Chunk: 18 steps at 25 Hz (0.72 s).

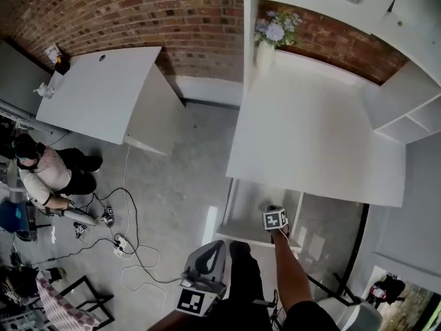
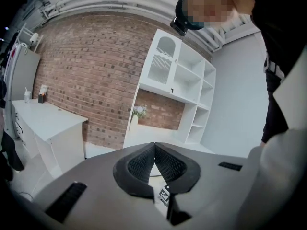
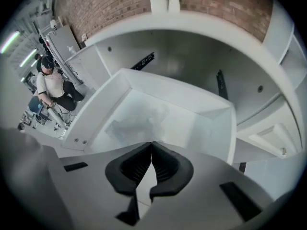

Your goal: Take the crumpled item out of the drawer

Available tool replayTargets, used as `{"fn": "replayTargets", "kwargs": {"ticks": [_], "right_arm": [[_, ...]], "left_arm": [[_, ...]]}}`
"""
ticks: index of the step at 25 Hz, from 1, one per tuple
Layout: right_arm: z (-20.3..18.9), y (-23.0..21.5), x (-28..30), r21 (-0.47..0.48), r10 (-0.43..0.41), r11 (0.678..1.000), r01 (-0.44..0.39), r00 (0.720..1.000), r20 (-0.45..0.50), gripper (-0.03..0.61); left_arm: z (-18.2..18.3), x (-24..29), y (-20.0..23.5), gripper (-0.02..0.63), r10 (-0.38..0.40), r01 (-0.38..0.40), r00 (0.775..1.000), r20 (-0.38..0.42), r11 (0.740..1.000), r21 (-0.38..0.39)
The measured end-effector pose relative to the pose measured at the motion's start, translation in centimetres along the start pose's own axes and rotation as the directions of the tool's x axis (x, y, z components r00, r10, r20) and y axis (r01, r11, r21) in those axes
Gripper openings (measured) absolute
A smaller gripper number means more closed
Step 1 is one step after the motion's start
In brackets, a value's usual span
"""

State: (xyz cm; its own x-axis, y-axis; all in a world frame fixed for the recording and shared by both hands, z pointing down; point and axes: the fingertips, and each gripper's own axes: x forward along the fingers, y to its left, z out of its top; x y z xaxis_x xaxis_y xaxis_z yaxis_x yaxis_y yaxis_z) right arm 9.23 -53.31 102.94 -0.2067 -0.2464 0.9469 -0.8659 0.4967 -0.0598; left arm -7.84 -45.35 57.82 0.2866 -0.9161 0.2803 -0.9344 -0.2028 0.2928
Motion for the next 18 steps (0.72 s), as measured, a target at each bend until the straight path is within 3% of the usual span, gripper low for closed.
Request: {"fn": "replayTargets", "kwargs": {"ticks": [3,6,12,18], "right_arm": [[-0.8,1.8,-5.4,0.019,-0.040,0.999,0.038,0.995,0.091,0.017],[-0.7,4.3,-13.2,0.003,-0.081,0.997,0.083,0.971,0.226,0.017],[-3.5,10.9,-31.0,0.020,-0.140,0.988,0.150,0.855,0.499,0.017],[-10.9,17.1,-44.5,0.107,-0.162,0.987,0.122,0.740,0.652,0.017]], "left_arm": [[0.9,-5.6,-0.7,0.025,-0.028,0.027,0.998,0.051,0.999,0.022],[1.0,-11.9,-1.7,0.025,-0.080,0.073,0.990,0.120,0.995,0.065],[1.0,-24.2,-3.2,0.025,-0.126,0.112,0.981,0.150,0.989,0.100],[-0.5,-33.2,-5.5,0.025,-0.172,0.150,0.969,0.177,0.980,0.131]]}}
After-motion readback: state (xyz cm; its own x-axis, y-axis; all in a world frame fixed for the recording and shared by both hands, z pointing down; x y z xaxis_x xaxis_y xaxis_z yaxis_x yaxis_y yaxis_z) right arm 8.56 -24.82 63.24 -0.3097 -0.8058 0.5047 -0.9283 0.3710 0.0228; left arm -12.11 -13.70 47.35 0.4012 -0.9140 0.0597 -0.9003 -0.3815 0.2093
